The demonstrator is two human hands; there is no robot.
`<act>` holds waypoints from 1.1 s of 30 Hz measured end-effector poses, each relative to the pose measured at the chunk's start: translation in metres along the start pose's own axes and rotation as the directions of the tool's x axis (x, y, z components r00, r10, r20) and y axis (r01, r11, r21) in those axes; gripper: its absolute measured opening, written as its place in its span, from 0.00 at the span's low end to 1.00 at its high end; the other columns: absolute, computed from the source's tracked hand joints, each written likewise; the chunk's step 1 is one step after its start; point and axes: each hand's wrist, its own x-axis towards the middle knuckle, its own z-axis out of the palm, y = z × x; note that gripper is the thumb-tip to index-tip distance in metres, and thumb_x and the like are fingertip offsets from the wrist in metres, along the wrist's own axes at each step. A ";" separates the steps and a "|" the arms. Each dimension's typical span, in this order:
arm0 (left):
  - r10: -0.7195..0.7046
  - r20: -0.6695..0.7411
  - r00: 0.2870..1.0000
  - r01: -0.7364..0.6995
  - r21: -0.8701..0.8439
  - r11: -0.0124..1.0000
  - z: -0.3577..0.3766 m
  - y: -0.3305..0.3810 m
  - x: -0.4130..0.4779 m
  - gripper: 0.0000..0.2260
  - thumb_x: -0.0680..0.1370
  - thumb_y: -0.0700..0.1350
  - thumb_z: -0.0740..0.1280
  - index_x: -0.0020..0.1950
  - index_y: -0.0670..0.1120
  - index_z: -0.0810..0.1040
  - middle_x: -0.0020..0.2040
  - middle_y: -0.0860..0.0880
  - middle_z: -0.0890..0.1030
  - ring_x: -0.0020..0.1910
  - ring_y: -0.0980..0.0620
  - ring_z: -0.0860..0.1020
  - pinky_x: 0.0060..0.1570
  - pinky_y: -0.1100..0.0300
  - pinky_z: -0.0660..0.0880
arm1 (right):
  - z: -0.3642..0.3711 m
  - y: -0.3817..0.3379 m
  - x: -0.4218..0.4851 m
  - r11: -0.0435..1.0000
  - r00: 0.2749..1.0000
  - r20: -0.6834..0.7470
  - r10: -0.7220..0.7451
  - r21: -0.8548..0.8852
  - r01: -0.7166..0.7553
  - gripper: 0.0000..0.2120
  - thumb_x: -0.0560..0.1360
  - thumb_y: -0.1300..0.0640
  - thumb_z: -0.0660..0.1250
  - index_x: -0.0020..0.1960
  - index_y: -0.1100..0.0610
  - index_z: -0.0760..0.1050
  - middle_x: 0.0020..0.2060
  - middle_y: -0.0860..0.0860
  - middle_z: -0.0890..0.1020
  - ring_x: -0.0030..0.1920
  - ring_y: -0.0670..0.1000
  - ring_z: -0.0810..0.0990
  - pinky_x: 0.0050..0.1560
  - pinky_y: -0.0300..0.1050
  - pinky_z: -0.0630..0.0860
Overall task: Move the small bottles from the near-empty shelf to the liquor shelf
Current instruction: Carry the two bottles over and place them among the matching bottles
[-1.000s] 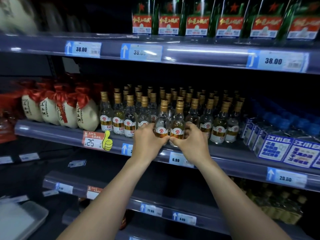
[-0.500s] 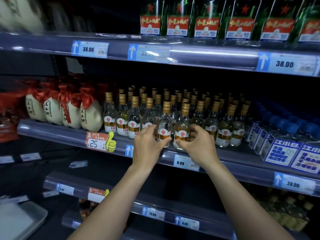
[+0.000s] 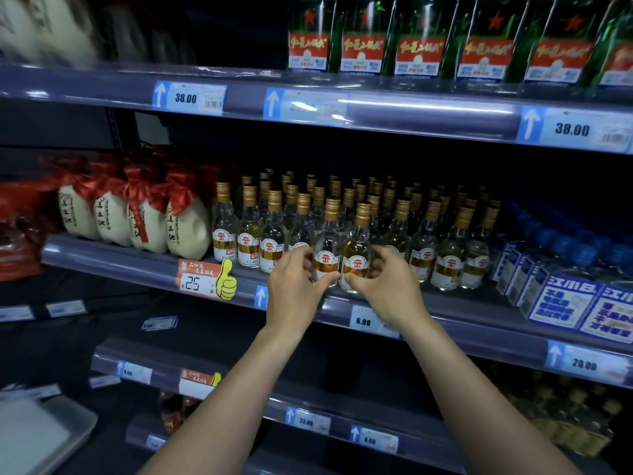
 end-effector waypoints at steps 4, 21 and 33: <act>0.050 0.011 0.999 -0.049 -0.038 0.998 -0.011 0.000 -0.008 0.24 0.69 0.54 0.80 0.60 0.46 0.78 0.49 0.53 0.78 0.45 0.58 0.76 0.47 0.64 0.76 | -0.005 -0.006 -0.010 1.000 1.000 -0.021 0.013 0.003 -0.013 0.25 0.69 0.49 0.82 0.62 0.44 0.77 0.46 0.33 0.79 0.49 0.37 0.80 0.54 0.37 0.79; -0.325 0.246 0.913 0.233 0.337 0.912 -0.104 -0.052 -0.188 0.21 0.78 0.48 0.71 0.69 0.43 0.74 0.65 0.43 0.75 0.62 0.42 0.76 0.59 0.49 0.73 | 0.059 0.019 -0.173 0.985 0.936 0.353 -0.002 -0.161 0.063 0.23 0.77 0.53 0.73 0.70 0.57 0.76 0.65 0.53 0.81 0.66 0.53 0.78 0.64 0.41 0.70; -0.747 -0.131 0.652 0.700 0.482 0.526 -0.331 -0.054 -0.395 0.25 0.75 0.46 0.74 0.70 0.41 0.75 0.64 0.40 0.79 0.62 0.41 0.77 0.62 0.55 0.70 | 0.186 -0.079 -0.365 0.973 0.524 0.831 -0.184 0.079 0.217 0.27 0.75 0.53 0.75 0.71 0.61 0.75 0.66 0.58 0.80 0.67 0.60 0.77 0.64 0.51 0.73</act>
